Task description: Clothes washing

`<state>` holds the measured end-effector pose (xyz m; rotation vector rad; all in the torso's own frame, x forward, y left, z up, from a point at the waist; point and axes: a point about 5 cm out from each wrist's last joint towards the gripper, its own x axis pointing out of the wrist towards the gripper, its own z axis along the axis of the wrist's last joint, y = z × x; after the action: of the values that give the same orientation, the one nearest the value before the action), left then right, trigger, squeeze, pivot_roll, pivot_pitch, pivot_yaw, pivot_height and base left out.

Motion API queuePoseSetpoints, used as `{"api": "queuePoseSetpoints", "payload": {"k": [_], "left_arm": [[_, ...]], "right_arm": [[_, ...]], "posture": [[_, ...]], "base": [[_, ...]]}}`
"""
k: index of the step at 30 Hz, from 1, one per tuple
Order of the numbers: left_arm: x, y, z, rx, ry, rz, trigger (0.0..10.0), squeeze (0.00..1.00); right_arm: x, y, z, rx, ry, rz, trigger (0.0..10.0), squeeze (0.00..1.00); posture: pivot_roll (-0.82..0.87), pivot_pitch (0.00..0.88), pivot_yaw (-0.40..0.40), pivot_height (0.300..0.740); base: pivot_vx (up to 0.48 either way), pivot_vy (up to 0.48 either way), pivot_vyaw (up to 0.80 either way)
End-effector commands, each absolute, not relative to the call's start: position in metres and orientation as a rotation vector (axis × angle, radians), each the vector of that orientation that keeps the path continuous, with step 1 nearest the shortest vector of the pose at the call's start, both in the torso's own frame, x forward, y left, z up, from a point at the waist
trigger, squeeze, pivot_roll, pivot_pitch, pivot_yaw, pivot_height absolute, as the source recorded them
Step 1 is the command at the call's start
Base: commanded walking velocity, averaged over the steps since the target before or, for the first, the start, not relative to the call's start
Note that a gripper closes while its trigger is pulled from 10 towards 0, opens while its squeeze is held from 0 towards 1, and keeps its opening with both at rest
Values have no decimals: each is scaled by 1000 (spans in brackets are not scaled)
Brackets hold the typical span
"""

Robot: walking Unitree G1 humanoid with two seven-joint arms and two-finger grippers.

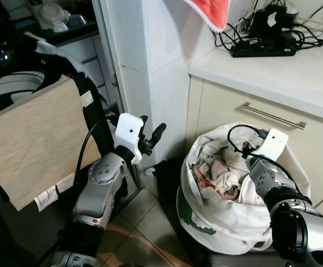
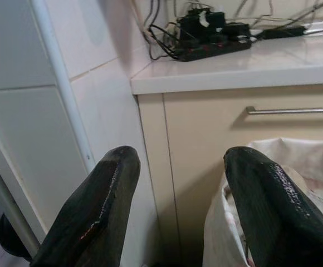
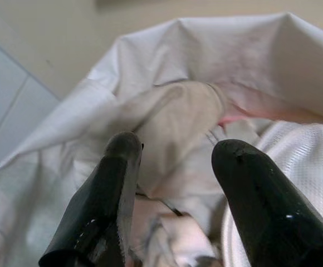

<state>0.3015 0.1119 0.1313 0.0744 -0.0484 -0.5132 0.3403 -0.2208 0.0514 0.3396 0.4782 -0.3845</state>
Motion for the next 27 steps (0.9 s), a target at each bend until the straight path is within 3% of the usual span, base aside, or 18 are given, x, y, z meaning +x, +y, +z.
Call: {"api": "queuePoseSetpoints", "payload": {"k": [1, 8, 11, 12, 15, 19, 27], "left_arm": [[299, 119, 135, 96, -44, -508, 10000, 0], [290, 131, 136, 130, -28, -488, 10000, 0], [288, 134, 137, 135, -22, -481, 10000, 0], [282, 137, 138, 142, -11, -476, 10000, 0], [278, 137, 138, 146, -3, -477, 10000, 0], [271, 136, 138, 147, 10, -477, 10000, 0], [268, 142, 146, 151, 4, -441, 10000, 0]], "right_arm": [[346, -211, 56, 369, 487, -348, 10000, 0], [339, -179, 37, 451, 607, -242, 10000, 0], [336, -169, 32, 407, 628, -190, 10000, 0], [333, -149, 26, 291, 672, -59, 10000, 0], [328, -135, 22, 169, 722, 67, 10000, 0], [324, -140, 16, 35, 760, 90, 10000, 0], [318, -134, 10, 70, 806, 116, 10000, 0]], "posture": [[-20, 0, 62, 724], [27, 17, 58, 724], [35, 26, 58, 724], [54, 46, 54, 724], [56, 49, 53, 724], [77, 77, 35, 724], [79, 80, 6, 724]], "base": [[0, 0, 0], [0, 0, 0], [0, 0, 0], [0, 0, 0], [0, 0, 0], [0, 0, 0], [0, 0, 0]]}}
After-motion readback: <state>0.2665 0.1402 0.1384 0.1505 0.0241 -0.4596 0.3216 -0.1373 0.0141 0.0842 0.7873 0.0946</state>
